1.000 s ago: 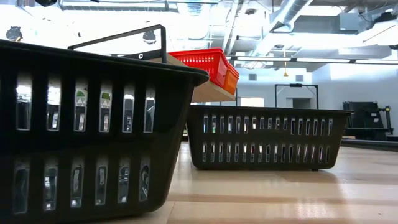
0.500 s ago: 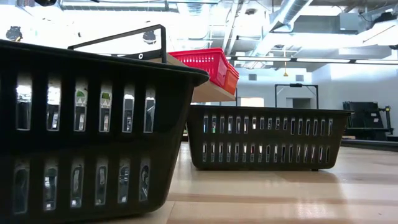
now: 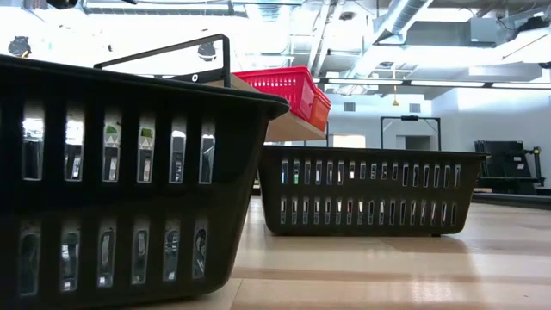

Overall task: Stack baskets on shelf by color
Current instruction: Stack the red bin on top of the stacked red bins on the shelf

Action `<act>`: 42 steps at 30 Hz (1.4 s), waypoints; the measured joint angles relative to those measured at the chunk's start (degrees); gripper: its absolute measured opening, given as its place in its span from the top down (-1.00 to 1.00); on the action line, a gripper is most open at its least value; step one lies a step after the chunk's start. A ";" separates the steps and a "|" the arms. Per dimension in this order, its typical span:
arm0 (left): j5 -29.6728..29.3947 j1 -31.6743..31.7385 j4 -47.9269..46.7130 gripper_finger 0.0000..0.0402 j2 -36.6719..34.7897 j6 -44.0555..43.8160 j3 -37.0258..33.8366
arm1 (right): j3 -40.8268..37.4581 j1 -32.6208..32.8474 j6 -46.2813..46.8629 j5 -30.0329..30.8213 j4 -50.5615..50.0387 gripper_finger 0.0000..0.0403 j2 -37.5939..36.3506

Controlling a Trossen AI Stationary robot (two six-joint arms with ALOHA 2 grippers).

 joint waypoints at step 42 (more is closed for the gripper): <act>3.13 0.01 -1.88 -0.20 -0.01 -0.37 0.00 | 0.16 0.31 -1.83 1.27 0.38 0.96 0.13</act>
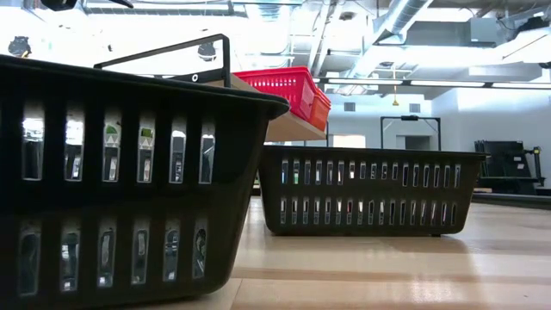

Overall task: Stack baskets on shelf by color
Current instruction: Stack the red bin on top of the stacked red bins on the shelf

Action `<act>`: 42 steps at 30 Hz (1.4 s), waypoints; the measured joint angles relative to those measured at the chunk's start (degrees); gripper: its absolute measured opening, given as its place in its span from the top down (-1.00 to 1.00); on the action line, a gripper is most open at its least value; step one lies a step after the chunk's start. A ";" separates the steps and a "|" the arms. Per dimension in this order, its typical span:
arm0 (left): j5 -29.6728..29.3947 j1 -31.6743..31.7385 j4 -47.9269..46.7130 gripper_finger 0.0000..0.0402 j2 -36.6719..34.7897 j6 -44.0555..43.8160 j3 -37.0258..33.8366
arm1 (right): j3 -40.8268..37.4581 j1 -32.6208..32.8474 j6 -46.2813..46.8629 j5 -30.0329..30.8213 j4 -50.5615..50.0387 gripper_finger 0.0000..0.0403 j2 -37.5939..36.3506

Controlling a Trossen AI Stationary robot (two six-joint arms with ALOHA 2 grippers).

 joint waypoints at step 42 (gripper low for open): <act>0.87 0.00 0.04 -0.20 0.01 -1.03 0.00 | 1.89 -34.79 -59.35 19.98 -12.67 1.00 -8.05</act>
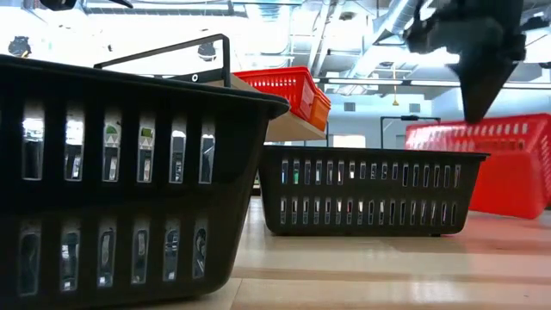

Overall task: Stack baskets on shelf by color
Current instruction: Stack the red bin on top of the stacked red bins on the shelf

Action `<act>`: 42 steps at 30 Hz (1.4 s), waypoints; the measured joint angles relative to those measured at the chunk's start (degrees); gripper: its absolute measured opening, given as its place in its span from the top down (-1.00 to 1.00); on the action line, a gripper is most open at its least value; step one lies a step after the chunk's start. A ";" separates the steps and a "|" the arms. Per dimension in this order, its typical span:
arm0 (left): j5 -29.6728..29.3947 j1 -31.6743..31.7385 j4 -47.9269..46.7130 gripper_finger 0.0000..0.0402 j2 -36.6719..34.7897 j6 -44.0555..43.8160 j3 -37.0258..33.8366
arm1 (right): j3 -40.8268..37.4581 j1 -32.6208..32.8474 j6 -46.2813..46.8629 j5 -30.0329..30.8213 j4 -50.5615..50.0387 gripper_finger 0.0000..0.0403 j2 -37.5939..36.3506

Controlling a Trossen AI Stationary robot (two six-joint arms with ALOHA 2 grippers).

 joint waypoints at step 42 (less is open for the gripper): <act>0.37 -0.02 -0.02 -0.20 0.00 -0.36 0.00 | -8.56 -7.46 -24.62 -12.18 20.86 0.32 4.46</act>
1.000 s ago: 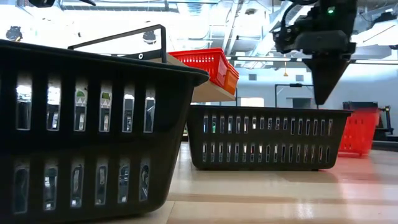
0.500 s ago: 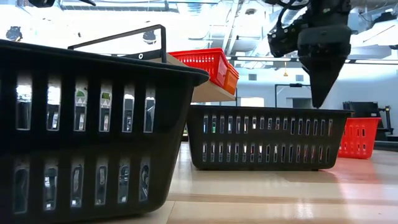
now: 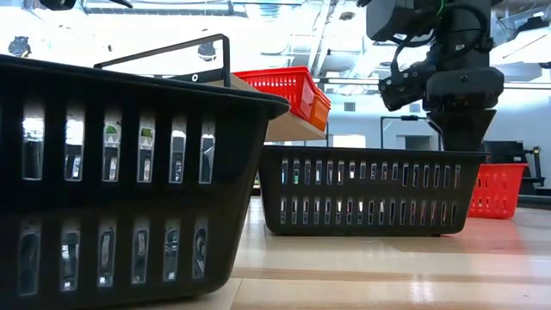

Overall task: Stack baskets on shelf by color
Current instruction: Stack the red bin on top of the stacked red bins on the shelf

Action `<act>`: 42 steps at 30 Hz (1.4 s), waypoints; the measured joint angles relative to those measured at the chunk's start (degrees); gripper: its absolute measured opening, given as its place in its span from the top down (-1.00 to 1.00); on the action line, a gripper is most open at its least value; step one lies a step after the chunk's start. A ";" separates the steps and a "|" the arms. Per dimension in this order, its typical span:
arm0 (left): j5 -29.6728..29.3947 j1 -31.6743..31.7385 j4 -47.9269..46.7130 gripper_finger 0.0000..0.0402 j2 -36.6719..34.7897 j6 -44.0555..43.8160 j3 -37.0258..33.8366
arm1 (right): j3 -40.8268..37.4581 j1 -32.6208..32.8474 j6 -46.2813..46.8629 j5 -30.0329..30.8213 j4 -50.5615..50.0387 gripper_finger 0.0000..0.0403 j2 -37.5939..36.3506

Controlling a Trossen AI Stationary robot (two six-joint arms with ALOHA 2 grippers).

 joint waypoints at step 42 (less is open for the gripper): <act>-0.45 0.00 0.15 -0.20 0.00 -0.61 0.00 | 30.85 -13.91 -14.82 14.70 -7.03 0.99 -19.37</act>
